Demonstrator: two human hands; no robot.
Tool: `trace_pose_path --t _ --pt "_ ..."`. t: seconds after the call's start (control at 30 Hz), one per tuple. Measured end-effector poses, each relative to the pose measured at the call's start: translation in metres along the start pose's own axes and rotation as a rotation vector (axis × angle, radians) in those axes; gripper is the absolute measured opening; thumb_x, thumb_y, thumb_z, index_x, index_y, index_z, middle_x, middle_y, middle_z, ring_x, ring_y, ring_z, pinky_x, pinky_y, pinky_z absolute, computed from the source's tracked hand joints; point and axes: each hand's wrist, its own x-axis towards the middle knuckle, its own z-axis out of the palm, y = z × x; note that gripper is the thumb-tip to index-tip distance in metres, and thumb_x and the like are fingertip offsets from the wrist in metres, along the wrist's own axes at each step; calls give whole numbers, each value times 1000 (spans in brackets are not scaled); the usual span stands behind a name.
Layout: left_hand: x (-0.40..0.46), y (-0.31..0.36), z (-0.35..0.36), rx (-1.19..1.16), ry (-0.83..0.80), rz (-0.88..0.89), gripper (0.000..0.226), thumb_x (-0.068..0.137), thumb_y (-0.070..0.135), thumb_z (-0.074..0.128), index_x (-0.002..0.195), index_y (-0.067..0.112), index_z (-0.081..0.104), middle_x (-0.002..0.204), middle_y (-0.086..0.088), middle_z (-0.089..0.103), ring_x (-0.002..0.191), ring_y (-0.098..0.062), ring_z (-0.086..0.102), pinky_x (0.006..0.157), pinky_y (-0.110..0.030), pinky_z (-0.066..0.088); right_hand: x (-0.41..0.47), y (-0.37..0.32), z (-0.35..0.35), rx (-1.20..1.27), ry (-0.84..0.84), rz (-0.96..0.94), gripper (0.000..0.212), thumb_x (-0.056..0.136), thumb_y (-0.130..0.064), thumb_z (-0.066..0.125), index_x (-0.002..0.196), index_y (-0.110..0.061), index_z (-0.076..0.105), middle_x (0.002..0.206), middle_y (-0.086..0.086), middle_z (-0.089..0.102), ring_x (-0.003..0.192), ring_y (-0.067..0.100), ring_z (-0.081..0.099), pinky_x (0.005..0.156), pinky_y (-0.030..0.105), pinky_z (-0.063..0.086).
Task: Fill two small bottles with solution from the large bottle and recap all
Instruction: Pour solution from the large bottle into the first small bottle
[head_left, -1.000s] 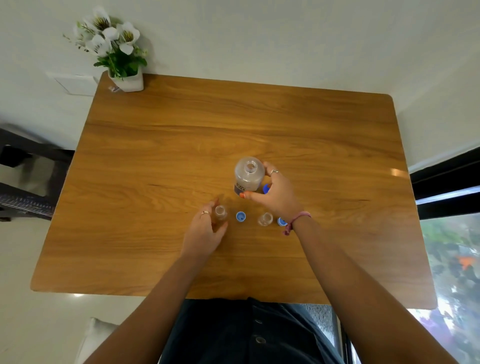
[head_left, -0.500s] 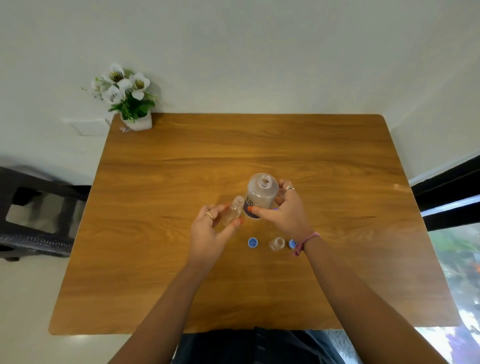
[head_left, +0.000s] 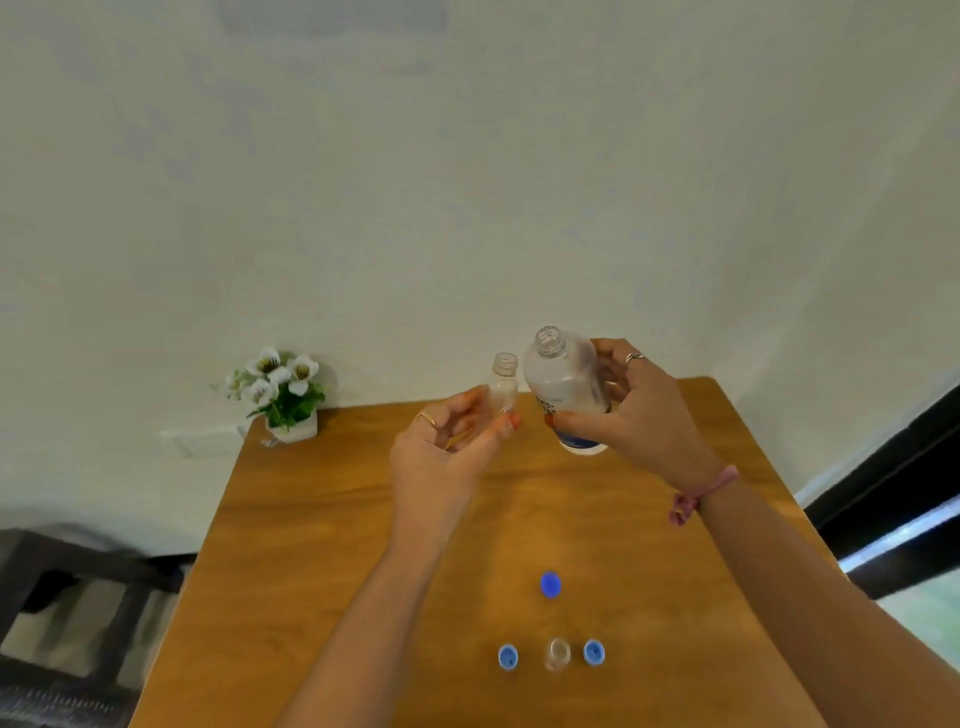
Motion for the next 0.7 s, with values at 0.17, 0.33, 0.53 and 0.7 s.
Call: trace_pose_path --t 0.17,0.33,0.53,0.7 --pt "13 43 16 -29 8 77 43 70 22 82 111 18 70 101 7 73 91 5 66 66 -4 48 20 -36 -36 -117 17 -145 73 58 -23 87 121 -23 49 110 -8 58 94 9 58 72 7 50" --pt "20 71 29 -40 14 132 41 70 23 83 109 19 71 98 8 74 89 5 67 64 -2 46 34 -62 -66 -162 27 -215 66 57 -25 86 110 -38 48 100 -22 57 88 -9 57 65 1 44" --pt "21 86 45 -81 24 156 38 70 21 83 105 22 71 97 6 74 90 0 68 65 -4 48 42 -80 -92 -238 30 -310 62 59 -22 85 108 -39 49 96 -24 57 87 -18 52 63 2 43" --pt "20 92 55 -98 35 176 38 70 23 82 106 24 70 98 7 74 90 2 67 67 -6 50 48 -88 -109 -286 26 -358 62 60 -21 83 107 -42 49 95 -24 58 86 -12 56 63 4 46"
